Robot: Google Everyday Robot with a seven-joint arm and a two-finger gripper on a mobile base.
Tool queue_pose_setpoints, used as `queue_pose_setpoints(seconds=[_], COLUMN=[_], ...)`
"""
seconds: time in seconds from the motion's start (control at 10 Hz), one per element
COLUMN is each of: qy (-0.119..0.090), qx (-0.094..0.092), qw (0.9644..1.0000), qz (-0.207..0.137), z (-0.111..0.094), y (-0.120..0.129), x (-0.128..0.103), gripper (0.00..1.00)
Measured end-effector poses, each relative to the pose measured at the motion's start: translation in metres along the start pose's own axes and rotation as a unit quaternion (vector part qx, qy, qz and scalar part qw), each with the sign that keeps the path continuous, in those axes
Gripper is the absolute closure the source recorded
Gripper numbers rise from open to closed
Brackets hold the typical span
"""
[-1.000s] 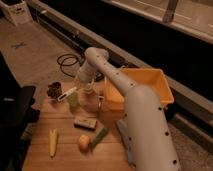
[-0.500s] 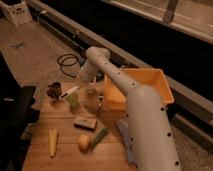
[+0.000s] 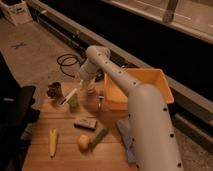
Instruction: Place brush in paper cup
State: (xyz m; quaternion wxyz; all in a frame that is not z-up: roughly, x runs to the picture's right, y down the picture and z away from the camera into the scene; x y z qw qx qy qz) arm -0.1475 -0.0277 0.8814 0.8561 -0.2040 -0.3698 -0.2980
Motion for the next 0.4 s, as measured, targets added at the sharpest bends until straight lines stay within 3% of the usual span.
queue_pose_setpoints(seconds=[0.1, 0.4], qy=[0.008, 0.075], qx=[0.002, 0.019], qw=[1.0, 0.9968], qz=[0.0, 0.019], z=[-0.007, -0.069], y=[-0.001, 0.009], x=[0.001, 0.014], gripper=[0.2, 0.2])
